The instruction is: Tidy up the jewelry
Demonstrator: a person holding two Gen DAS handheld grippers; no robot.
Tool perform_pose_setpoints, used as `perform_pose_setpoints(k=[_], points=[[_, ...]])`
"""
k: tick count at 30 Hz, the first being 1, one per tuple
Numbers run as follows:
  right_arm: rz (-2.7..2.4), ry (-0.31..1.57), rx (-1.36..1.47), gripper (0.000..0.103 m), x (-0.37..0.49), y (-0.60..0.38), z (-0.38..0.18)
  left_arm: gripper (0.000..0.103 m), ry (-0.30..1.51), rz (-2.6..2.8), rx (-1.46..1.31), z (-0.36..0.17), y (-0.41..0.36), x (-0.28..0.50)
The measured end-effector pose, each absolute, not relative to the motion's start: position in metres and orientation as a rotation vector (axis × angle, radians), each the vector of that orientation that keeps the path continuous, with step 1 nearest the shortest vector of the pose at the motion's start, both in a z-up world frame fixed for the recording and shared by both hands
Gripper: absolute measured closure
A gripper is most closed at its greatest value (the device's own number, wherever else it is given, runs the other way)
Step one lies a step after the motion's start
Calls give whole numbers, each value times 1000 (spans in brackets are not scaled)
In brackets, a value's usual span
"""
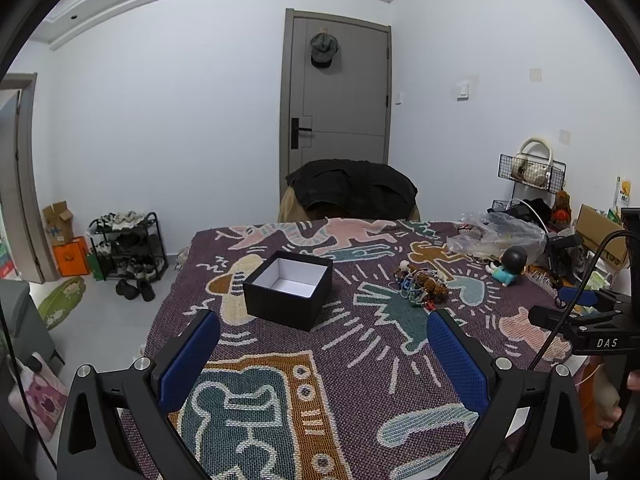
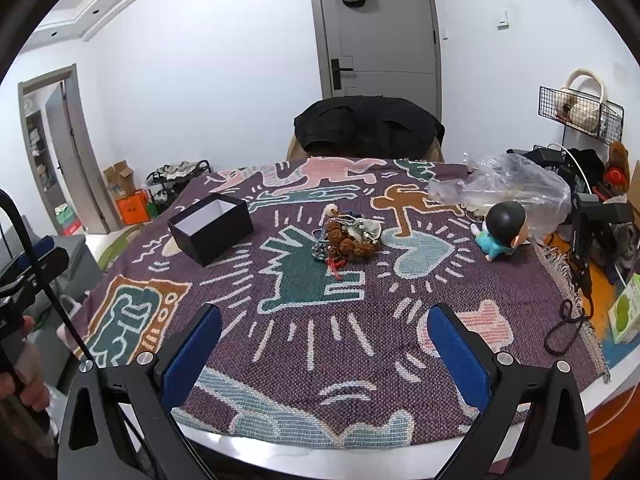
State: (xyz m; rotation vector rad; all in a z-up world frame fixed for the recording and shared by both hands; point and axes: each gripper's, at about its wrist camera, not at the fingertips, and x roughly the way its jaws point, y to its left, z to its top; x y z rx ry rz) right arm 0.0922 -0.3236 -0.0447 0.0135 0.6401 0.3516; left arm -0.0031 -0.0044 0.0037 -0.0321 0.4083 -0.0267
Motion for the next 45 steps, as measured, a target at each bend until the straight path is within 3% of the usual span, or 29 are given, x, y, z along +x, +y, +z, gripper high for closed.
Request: perform_pose_setpoints(k=[45], points=[[390, 630, 71, 0, 94, -334, -46, 0, 381, -61, -42, 3, -4, -9]])
